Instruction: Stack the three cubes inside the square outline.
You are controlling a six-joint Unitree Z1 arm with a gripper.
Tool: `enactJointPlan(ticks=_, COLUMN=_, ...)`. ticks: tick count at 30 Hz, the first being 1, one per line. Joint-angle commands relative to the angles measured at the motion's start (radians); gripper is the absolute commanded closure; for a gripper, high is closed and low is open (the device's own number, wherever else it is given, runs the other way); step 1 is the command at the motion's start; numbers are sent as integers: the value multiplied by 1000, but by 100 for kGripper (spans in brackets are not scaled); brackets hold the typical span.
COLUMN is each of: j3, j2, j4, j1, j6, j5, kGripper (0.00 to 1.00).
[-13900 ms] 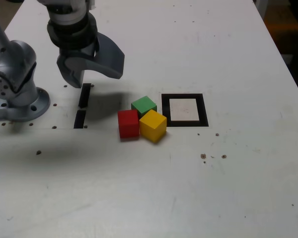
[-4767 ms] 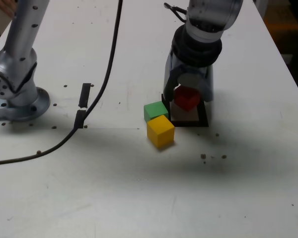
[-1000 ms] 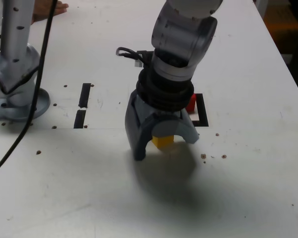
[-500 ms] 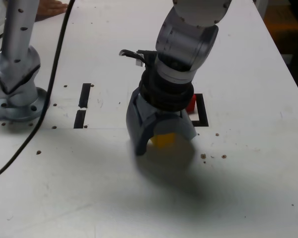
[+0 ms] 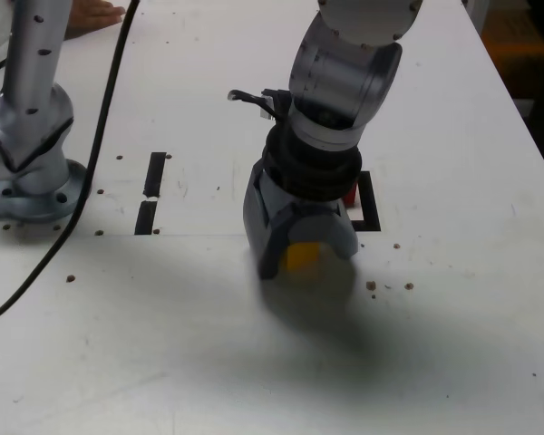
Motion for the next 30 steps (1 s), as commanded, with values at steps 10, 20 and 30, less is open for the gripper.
enactJointPlan(ticks=10, j3=-27, j2=31, j4=8, j1=15, j6=57, j5=-9, kGripper=51)
enactJointPlan(ticks=20, j3=-87, j2=27, j4=115, j1=14, j6=70, j5=-12, kGripper=60)
enactJointPlan(ticks=30, j3=-175, j2=-64, j4=255, j1=13, j6=85, j5=20, kGripper=60)
